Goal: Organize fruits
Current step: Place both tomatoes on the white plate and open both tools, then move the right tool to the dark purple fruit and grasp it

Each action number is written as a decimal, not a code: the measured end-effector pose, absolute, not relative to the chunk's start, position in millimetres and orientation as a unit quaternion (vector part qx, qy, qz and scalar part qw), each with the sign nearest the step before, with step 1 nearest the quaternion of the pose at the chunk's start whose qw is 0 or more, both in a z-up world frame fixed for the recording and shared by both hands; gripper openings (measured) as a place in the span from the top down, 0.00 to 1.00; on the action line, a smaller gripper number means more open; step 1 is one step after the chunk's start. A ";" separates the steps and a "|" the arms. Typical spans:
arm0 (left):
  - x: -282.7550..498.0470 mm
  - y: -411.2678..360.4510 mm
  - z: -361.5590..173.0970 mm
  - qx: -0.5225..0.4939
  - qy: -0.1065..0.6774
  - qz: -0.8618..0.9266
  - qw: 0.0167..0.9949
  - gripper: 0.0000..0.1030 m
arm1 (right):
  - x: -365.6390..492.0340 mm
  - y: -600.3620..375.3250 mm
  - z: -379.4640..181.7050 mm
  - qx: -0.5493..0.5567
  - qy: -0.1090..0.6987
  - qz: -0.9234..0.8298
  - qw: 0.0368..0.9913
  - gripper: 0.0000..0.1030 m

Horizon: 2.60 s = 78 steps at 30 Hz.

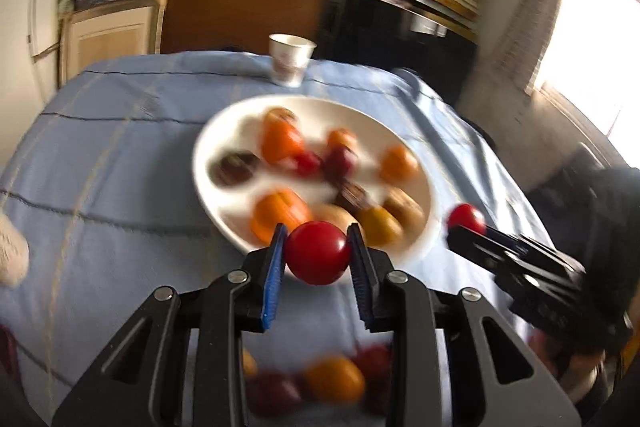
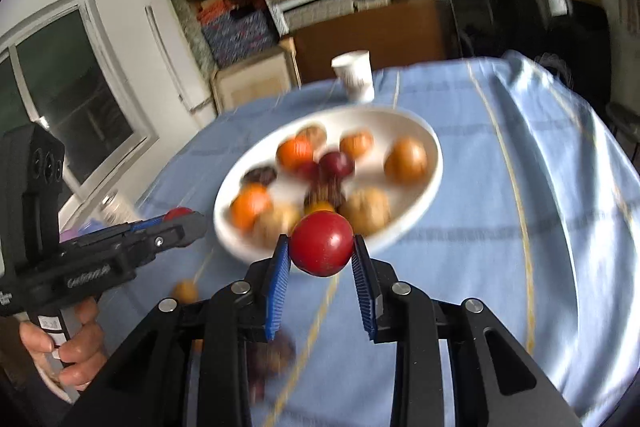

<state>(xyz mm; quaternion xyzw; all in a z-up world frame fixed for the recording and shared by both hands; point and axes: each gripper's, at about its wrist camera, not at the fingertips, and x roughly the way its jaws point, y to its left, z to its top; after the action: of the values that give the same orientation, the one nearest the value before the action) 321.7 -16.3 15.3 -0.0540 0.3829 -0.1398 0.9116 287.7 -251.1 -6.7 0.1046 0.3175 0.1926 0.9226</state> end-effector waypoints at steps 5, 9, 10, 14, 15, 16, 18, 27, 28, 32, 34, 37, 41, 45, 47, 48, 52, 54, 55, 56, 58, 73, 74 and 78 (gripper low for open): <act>374.2 -7.1 6.0 -0.079 0.402 -0.118 0.905 0.71 | 330.4 -242.0 -11.7 0.104 0.319 0.180 0.925 0.69; 385.6 -17.2 0.8 -0.062 0.400 -0.105 0.908 0.53 | 342.3 -246.4 -18.4 0.129 0.322 0.179 0.921 0.46; 383.3 -18.0 2.7 -0.058 0.396 -0.101 0.911 0.24 | 339.4 -248.9 -17.3 0.135 0.318 0.179 0.921 0.46; 362.3 -9.8 18.3 -0.060 0.358 -0.084 0.928 0.12 | 321.3 -258.7 -9.0 0.152 0.306 0.195 0.919 0.46; 357.4 -7.3 20.2 -0.062 0.358 -0.086 0.928 0.11 | 316.5 -258.7 -7.7 0.153 0.304 0.200 0.919 0.45; 350.3 -3.2 20.6 -0.068 0.356 -0.084 0.928 0.08 | 310.5 -257.7 -6.4 0.151 0.304 0.206 0.918 0.46; 336.1 5.6 14.4 -0.071 0.361 -0.068 0.928 0.06 | 300.7 -254.6 -6.8 0.146 0.305 0.212 0.917 0.46; 286.8 44.6 -18.7 -0.080 0.403 -0.023 0.912 0.05 | 257.6 -233.2 -23.6 0.127 0.353 0.226 0.899 0.45; 281.5 48.1 -18.3 -0.082 0.400 -0.022 0.913 0.05 | 252.7 -232.0 -24.5 0.125 0.357 0.226 0.898 0.45; 268.9 53.3 -14.3 -0.083 0.393 -0.020 0.916 0.04 | 240.9 -231.8 -30.3 0.124 0.371 0.224 0.893 0.45; 264.1 53.0 -17.9 -0.085 0.405 -0.032 0.910 0.04 | 239.3 -231.1 -34.8 0.130 0.383 0.229 0.886 0.45; 261.5 48.6 -24.1 -0.084 0.424 -0.048 0.900 0.04 | 239.6 -224.9 -40.0 0.117 0.397 0.228 0.881 0.45; 256.6 44.9 -23.2 -0.063 0.418 -0.036 0.906 0.04 | 239.4 -219.5 -42.5 0.100 0.404 0.227 0.880 0.45; 254.7 46.4 -21.1 -0.060 0.414 -0.030 0.908 0.05 | 239.5 -216.3 -45.6 0.089 0.413 0.225 0.878 0.45; 254.1 48.8 -21.1 -0.064 0.416 -0.029 0.907 0.05 | 240.8 -215.4 -47.7 0.087 0.417 0.224 0.877 0.47; 253.7 49.8 -21.1 -0.066 0.416 -0.029 0.907 0.05 | 240.8 -215.1 -48.5 0.086 0.419 0.224 0.876 0.47; 252.9 53.0 -21.3 -0.072 0.419 -0.029 0.905 0.05 | 241.0 -213.0 -50.4 0.080 0.420 0.224 0.876 0.50; 252.4 53.7 -22.0 -0.074 0.421 -0.030 0.904 0.04 | 242.1 -213.1 -50.5 0.083 0.420 0.227 0.875 0.53; 252.2 53.8 -22.2 -0.074 0.421 -0.031 0.903 0.04 | 242.1 -213.1 -50.6 0.084 0.421 0.229 0.874 0.53; 251.9 53.8 -22.4 -0.073 0.421 -0.030 0.903 0.04 | 242.6 -213.5 -50.7 0.086 0.421 0.231 0.873 0.55; 251.2 54.0 -23.0 -0.071 0.421 -0.029 0.904 0.04 | 243.0 -213.9 -50.9 0.091 0.422 0.234 0.871 0.57; 247.5 50.7 -24.5 -0.052 0.421 -0.029 0.905 0.04 | 245.6 -234.8 -44.8 0.135 0.411 0.224 0.874 0.77; 246.3 47.6 -23.8 -0.045 0.419 -0.037 0.906 0.05 | 244.7 -236.2 -43.2 0.129 0.406 0.212 0.880 0.77; 233.2 23.5 -20.1 0.018 0.399 -0.085 0.913 0.05 | 246.8 -237.3 -46.6 0.120 0.413 0.198 0.881 0.78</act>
<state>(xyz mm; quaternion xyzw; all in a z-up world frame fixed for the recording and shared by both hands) 233.2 23.5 -20.1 0.0185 0.3991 -0.0851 0.9128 246.8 -237.3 -46.6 0.1198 0.4125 0.1977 0.8811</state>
